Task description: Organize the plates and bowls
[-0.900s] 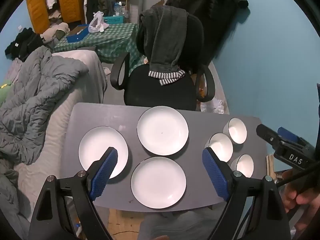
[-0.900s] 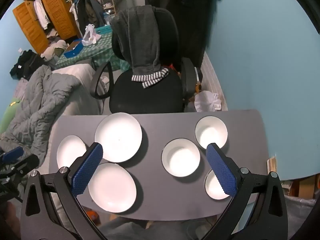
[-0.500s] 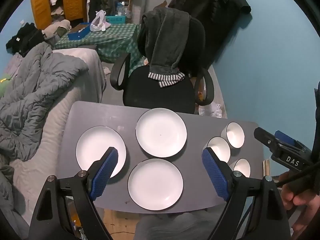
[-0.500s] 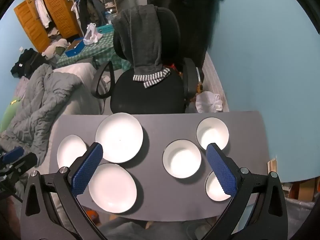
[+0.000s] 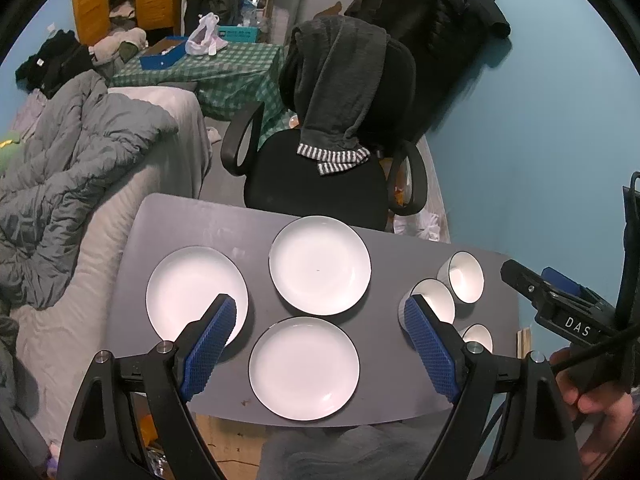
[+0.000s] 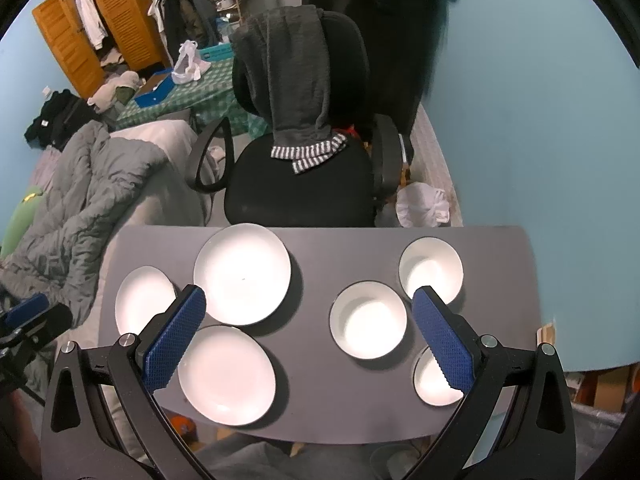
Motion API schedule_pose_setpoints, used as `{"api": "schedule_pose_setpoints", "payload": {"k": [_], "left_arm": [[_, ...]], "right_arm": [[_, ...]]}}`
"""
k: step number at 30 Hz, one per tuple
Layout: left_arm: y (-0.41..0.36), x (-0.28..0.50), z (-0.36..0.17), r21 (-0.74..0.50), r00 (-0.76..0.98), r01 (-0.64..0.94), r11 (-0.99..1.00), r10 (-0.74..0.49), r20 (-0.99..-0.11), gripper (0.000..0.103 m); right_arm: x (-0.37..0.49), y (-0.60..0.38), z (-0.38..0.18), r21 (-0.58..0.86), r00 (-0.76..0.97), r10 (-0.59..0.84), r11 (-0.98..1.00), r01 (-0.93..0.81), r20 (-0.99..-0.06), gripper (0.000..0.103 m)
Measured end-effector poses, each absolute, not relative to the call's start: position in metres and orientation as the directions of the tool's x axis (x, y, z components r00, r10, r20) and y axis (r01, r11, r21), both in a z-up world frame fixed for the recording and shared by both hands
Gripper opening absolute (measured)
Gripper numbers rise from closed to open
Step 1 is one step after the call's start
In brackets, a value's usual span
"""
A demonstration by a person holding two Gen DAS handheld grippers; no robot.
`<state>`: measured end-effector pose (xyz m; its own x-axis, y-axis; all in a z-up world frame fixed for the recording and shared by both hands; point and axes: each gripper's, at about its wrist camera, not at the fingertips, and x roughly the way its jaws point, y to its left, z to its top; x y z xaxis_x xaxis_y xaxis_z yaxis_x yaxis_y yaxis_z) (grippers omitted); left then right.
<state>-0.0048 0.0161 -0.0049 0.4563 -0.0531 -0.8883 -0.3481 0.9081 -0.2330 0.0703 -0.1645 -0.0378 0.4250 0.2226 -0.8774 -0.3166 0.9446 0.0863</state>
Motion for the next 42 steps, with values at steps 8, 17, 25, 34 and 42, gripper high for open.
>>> {"api": "schedule_pose_setpoints", "payload": {"k": [8,17,25,34,42], "left_arm": [[0.018,-0.005,-0.005,-0.241,0.457,-0.345,0.907,-0.062,-0.887,0.088],[0.017,-0.001,-0.005,-0.246,0.455,-0.347,0.905,-0.067,-0.888,0.088],[0.018,-0.001,-0.004,-0.247,0.455,-0.345,0.905,-0.069,-0.888,0.088],[0.013,0.005,-0.006,-0.253,0.456,-0.343,0.905,-0.075,-0.887,0.088],[0.011,0.006,-0.006,-0.252,0.460,-0.340,0.906,-0.073,-0.885,0.088]], "right_arm": [[0.070,-0.161,-0.039,0.083,0.422,0.222,0.943,-0.323,-0.879,0.101],[0.068,-0.156,-0.041,0.080,0.417,0.220,0.941,-0.328,-0.882,0.101],[0.067,-0.155,-0.042,0.079,0.412,0.219,0.941,-0.330,-0.884,0.101],[0.068,-0.153,-0.042,0.080,0.407,0.222,0.938,-0.337,-0.886,0.101],[0.065,-0.151,-0.042,0.082,0.405,0.224,0.938,-0.338,-0.887,0.101]]}}
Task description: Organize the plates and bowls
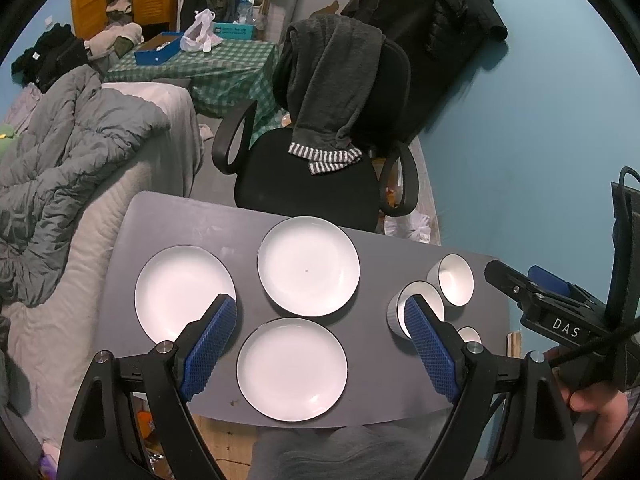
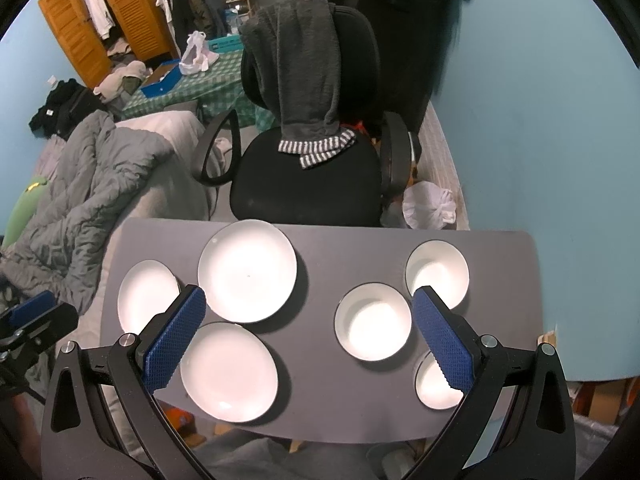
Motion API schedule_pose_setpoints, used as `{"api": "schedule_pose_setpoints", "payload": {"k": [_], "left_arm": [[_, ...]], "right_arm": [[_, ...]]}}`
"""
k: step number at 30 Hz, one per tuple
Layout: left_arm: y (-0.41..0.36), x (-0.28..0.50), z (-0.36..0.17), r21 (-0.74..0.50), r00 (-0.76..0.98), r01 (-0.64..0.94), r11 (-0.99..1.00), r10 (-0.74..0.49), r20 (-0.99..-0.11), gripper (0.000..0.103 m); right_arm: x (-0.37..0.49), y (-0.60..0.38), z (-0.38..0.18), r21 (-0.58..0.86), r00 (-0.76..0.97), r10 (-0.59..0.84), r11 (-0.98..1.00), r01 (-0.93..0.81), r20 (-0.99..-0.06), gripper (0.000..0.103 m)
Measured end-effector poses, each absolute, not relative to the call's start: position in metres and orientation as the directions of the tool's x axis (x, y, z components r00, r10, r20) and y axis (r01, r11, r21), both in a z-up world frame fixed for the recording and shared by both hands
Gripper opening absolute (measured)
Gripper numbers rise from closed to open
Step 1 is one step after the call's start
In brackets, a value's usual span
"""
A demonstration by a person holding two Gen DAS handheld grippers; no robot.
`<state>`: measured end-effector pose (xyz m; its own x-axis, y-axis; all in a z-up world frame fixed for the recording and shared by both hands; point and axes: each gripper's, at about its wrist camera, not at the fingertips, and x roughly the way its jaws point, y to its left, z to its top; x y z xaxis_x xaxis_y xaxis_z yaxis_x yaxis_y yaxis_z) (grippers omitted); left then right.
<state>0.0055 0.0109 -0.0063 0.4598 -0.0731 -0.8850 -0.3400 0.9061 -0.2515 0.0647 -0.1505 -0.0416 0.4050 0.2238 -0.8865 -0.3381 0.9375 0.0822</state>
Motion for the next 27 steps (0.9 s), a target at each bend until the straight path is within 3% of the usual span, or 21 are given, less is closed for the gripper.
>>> {"api": "schedule_pose_setpoints", "payload": {"k": [27], "left_arm": [[0.008,-0.007,-0.008,-0.257,0.458,-0.337,0.906,-0.081,-0.885,0.088]], "right_arm": [[0.049,-0.143,-0.042,0.074,0.397,0.219,0.934,-0.349,-0.891,0.101]]}}
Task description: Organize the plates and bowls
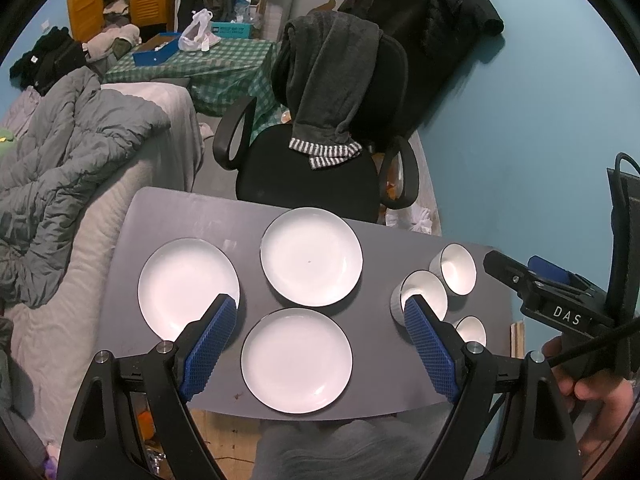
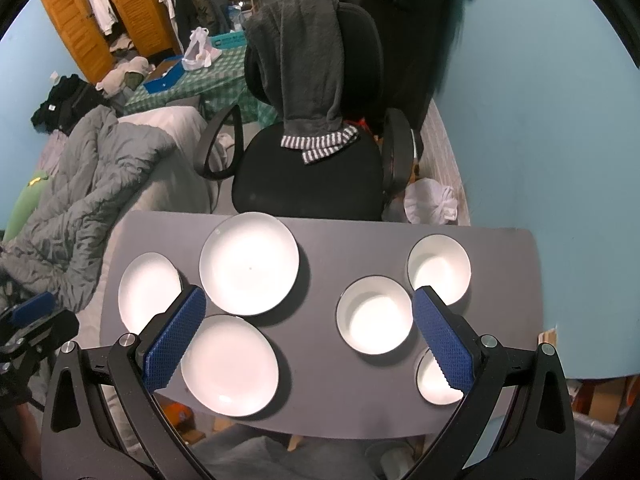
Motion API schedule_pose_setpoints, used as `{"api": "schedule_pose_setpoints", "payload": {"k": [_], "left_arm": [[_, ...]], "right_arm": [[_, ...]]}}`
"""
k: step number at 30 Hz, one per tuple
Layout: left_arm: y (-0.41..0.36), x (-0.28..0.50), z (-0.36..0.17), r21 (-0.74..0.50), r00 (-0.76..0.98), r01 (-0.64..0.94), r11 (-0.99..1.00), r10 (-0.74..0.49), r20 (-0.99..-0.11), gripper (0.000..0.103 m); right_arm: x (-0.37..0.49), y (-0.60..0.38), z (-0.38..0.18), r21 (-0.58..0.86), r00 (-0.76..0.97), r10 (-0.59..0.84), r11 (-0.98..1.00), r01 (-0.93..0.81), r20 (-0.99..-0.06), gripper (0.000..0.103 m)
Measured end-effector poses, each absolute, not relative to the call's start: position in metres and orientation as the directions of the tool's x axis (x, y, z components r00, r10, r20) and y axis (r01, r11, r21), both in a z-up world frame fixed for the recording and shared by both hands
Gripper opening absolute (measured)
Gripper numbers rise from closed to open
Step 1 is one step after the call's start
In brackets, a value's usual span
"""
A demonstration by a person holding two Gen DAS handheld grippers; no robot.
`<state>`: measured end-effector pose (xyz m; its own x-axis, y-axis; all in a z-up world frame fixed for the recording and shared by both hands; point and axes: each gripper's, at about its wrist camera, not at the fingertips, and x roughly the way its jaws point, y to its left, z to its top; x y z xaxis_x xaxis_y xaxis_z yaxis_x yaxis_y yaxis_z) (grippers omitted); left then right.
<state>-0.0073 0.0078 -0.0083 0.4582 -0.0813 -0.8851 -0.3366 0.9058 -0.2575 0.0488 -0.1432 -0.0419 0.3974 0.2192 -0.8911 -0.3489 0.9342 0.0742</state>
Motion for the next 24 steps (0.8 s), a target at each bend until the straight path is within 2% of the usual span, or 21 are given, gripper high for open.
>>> {"api": "schedule_pose_setpoints", "payload": {"k": [18,24], "left_arm": [[0.034,-0.024,-0.031,-0.236,0.415,-0.358,0.903,-0.073,-0.907,0.088],[0.047,-0.028,-0.055,-0.237,0.384,-0.382,0.893,-0.080,-0.920,0.088]], "right_arm": [[0.068,-0.136,-0.061,0.010,0.361,0.172,0.912,-0.409,-0.916,0.101],[0.073,-0.127,-0.080,0.048,0.310,0.205,0.893,-0.448,-0.928,0.101]]}}
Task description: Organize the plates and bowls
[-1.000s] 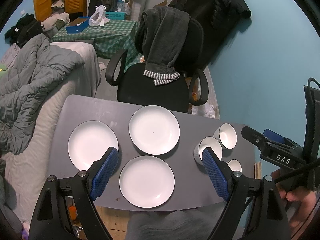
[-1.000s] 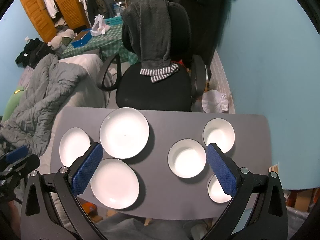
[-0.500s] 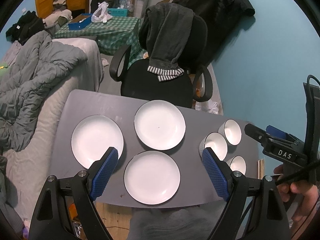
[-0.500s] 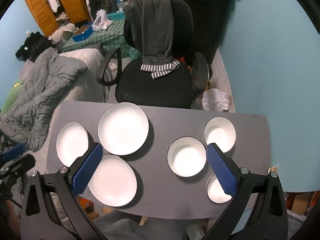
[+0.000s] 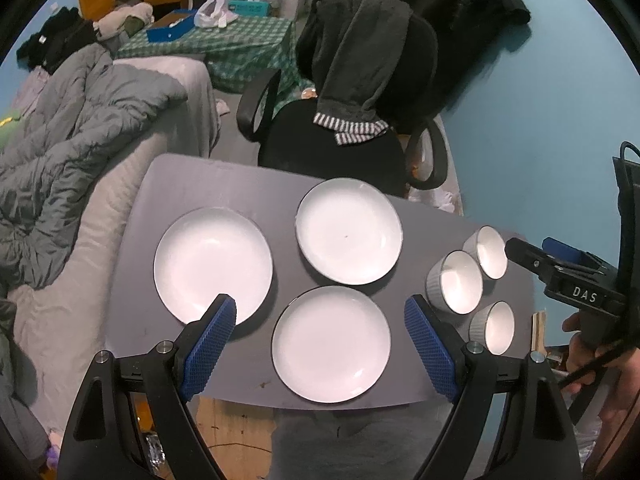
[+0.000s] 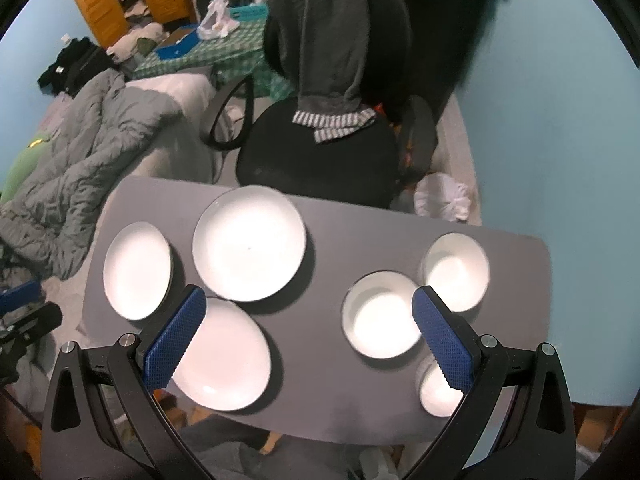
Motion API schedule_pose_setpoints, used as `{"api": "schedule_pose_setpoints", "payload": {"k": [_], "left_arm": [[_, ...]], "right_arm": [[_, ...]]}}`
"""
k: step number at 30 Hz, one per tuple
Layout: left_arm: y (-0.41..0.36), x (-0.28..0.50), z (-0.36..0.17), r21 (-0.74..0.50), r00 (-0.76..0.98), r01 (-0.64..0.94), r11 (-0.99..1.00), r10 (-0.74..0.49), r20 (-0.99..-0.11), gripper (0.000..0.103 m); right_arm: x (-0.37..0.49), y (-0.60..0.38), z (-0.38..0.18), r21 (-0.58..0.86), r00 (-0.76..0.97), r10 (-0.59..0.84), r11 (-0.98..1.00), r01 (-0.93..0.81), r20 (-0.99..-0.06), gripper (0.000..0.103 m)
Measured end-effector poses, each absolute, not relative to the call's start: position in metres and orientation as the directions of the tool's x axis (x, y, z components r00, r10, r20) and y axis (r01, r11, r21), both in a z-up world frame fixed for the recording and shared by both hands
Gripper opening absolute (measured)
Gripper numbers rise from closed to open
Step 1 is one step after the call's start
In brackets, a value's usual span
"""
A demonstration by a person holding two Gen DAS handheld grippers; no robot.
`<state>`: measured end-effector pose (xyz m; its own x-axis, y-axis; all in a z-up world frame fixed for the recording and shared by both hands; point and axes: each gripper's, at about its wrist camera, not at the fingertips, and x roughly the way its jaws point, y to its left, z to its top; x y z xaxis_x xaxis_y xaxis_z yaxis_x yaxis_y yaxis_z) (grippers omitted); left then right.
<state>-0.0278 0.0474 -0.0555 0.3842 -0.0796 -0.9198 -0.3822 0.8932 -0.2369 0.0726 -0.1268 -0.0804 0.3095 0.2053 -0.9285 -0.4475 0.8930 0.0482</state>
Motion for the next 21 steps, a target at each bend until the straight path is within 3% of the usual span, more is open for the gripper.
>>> {"api": "schedule_pose_setpoints", "payload": {"k": [21], "left_arm": [[0.069,-0.052,-0.161,-0.231,0.272,-0.412,0.882,-0.122,-0.954,0.088]], "right_arm": [[0.067,-0.095,-0.198,0.092,0.132,0.196,0.828,-0.553,-0.972,0.101]]}}
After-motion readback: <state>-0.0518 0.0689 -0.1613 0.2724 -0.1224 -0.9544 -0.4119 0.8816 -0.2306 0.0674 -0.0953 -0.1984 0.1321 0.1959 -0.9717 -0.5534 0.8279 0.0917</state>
